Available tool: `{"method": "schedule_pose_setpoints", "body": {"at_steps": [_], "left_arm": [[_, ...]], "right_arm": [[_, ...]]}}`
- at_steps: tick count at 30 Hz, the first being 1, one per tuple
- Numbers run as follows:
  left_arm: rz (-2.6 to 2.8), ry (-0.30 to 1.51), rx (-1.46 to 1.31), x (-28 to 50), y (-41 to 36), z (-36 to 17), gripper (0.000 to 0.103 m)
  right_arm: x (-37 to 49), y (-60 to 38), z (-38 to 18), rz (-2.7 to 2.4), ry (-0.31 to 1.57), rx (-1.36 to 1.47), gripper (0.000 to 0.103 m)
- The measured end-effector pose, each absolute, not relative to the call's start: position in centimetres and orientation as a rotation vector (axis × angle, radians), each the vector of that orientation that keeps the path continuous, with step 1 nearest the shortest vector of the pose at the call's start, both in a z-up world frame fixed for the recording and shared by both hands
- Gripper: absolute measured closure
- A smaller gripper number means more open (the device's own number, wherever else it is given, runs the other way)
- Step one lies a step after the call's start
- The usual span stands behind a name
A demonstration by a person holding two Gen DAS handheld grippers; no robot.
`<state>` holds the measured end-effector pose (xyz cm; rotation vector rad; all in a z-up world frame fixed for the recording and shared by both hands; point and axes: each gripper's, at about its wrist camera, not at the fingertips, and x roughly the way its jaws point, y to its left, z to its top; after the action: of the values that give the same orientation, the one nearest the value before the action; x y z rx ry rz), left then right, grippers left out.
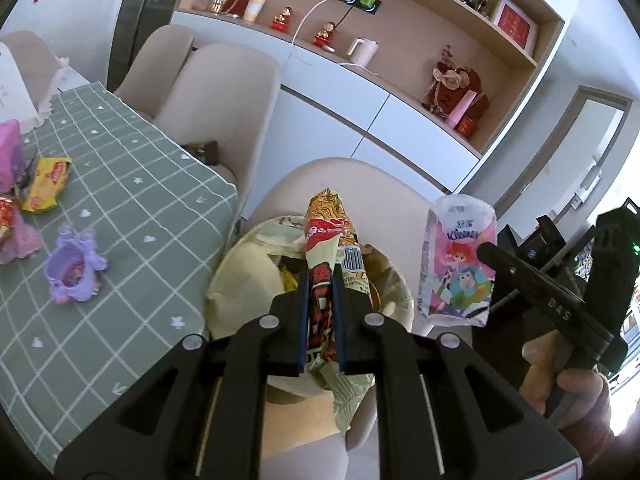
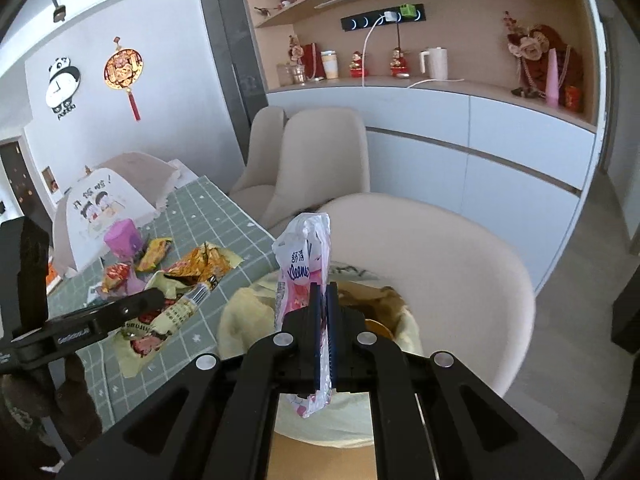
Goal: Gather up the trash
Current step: 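Carry the snack stick and tissue pack to the trash bag and open both grippers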
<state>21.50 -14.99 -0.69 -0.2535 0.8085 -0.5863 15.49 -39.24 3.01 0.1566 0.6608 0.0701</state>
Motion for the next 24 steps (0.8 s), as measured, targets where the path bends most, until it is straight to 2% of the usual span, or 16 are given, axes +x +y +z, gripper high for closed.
{"method": "schedule_pose_setpoints", "body": {"at_steps": [9, 16, 20, 24], "left_arm": [[-0.602, 0.872, -0.327, 24.2, -18.2, -2.4, 0.093], [-0.582, 0.854, -0.236, 25.6, -21.4, -3.0, 0.093], [-0.572, 0.869, -0.206, 26.2, -21.9, -3.3, 0.074], [-0.55, 0.877, -0.203, 26.0, -21.2, -3.4, 0.071]], "right_arm": [[14.3, -42.3, 2.6, 0.036, 0.659, 0.165, 0.098], [14.9, -43.3, 1.5, 0.037, 0.671, 0.198, 0.098], [15.5, -43.4, 1.0, 0.043, 0.679, 0.204, 0.098], [16.6, -43.1, 0.8, 0.052, 0.685, 0.21, 0.098]]}}
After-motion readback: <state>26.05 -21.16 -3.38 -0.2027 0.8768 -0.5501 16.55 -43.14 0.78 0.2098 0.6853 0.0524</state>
